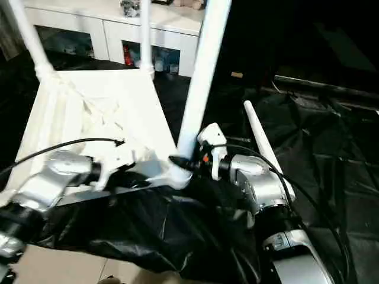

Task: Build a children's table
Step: Insert table leg to table base

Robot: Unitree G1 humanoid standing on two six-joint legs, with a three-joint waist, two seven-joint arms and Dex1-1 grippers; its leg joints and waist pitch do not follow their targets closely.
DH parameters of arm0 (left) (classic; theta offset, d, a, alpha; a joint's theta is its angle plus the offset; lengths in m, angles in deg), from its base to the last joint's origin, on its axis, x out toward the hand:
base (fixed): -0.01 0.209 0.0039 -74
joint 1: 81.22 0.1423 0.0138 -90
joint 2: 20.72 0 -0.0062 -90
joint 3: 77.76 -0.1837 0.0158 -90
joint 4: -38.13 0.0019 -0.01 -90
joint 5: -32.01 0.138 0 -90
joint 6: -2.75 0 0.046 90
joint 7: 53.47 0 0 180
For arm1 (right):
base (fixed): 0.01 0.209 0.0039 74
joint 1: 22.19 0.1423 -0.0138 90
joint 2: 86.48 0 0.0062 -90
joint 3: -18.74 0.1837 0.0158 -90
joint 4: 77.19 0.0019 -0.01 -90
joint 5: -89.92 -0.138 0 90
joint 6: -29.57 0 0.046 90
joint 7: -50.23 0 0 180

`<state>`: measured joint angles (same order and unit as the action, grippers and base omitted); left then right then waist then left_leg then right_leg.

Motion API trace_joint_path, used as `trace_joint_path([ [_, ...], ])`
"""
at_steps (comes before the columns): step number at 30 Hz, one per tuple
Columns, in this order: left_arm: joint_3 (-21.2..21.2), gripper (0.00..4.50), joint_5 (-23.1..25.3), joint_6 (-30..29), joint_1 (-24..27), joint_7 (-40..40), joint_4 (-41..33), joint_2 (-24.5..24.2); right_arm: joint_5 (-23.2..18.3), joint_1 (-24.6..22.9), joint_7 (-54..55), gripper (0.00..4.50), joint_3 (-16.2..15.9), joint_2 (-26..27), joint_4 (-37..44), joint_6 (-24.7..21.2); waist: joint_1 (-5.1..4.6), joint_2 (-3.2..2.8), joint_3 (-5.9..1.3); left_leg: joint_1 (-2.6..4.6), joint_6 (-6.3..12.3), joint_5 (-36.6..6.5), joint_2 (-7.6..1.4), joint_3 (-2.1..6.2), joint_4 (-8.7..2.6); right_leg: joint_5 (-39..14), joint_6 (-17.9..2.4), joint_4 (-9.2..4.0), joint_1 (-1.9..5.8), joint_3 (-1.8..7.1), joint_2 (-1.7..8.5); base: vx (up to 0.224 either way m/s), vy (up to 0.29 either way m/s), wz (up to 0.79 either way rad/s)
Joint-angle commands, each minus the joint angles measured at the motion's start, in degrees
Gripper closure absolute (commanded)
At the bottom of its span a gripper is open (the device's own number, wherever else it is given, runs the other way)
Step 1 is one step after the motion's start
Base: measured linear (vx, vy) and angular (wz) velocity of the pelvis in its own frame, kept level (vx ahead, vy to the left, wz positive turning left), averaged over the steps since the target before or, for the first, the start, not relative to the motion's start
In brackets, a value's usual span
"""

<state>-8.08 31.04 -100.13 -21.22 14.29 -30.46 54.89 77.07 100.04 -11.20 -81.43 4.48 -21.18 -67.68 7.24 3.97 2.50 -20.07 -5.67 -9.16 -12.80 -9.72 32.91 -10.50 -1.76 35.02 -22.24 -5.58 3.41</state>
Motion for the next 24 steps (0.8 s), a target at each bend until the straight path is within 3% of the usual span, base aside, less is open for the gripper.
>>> trace_joint_path([
  [1, -0.94, 4.5, -1.97, 1.56, -0.93, 3.2, -4.52, -0.05, 2.68, -1.39, -2.67, 2.63, -3.19, -1.67, -3.75, -1.66, -0.1, -0.64, -3.17, 0.58, -0.04, -14.72, -1.17, 0.11, -3.85, -14.62, -8.8, -4.18, 2.19, 3.38, 4.88, 0.0, 0.0, 0.0],
  [6, -0.38, 4.5, -2.66, 1.28, -1.28, 4.55, -5.26, -0.46, 3.81, 0.14, -7.38, 2.63, -4.84, -2.81, -5.94, -0.01, 0.32, -0.53, -3.06, 0.69, -0.12, -15.1, -1.2, -0.02, -3.81, -15.41, -8.88, -4.26, 2.17, 3.44, 4.98, 0.0, 0.0, 0.0],
  [7, -0.05, 4.5, -2.75, 1.05, -1.36, 4.28, -5.23, -0.26, 4.21, 0.48, -7.43, 2.63, -4.87, -2.73, -6.68, 0.68, 0.47, -0.19, -3.07, 0.76, -0.31, -15.26, -1.23, -0.04, -3.79, -16.15, -8.64, -4.3, 2.12, 3.44, 5.06, 0.0, 0.0, 0.0],
  [11, 1.38, 4.5, -2.68, -0.83, -2.03, 1.67, -4.55, 0.98, 4.02, 1.49, -5.12, 2.63, -3.25, -1.31, -9.09, 1.84, 0.44, -0.24, -3.03, 0.77, -0.98, -16.03, -1.25, 0.12, -3.94, -17.52, -8.52, -4.33, 2.1, 3.36, 5.09, 0.0, 0.0, 0.0],
  [17, 2.35, 4.5, -2.49, -1.91, -2.75, -0.28, -3.74, 1.9, 3.41, -0.13, -4.49, 2.63, -2.92, -0.23, -8.51, 2.58, 0.4, -0.02, -2.74, 1.0, -1.32, -19.01, -1.12, 0.33, -3.99, -24.0, -6.55, -5.2, 1.9, 3.27, 5.2, 0.0, 0.0, 0.0],
  [20, 2.3, 4.5, -2.19, -1.8, -2.98, -0.26, -3.25, 1.71, 3.56, -1.25, -4.42, 2.63, -3.22, 0.03, -7.58, 2.87, 0.49, 0.02, -2.8, 1.02, -1.32, -18.86, -1.24, 0.42, -4.07, -23.56, -6.22, -5.15, 1.82, 3.33, 5.2, 0.0, 0.0, 0.0],
  [21, 2.28, 4.5, -2.09, -1.78, -3.07, -0.09, -3.05, 1.62, 3.62, -1.11, -4.28, 2.63, -3.18, 0.2, -8.0, 3.24, 0.4, -0.6, -2.86, 1.0, -1.53, -19.27, -1.24, 0.42, -4.15, -22.29, -6.61, -5.22, 1.85, 3.35, 5.1, 0.0, 0.0, 0.0],
  [24, 2.26, 4.5, -1.79, -1.85, -3.34, -0.14, -2.61, 1.63, 3.54, -1.15, -4.11, 2.63, -2.78, 0.42, -8.21, 4.61, 0.38, -0.62, -2.86, 1.0, -1.53, -19.48, -1.18, 0.39, -4.11, -20.57, -7.65, -4.96, 1.88, 3.37, 5.01, 0.0, 0.0, 0.0],
])
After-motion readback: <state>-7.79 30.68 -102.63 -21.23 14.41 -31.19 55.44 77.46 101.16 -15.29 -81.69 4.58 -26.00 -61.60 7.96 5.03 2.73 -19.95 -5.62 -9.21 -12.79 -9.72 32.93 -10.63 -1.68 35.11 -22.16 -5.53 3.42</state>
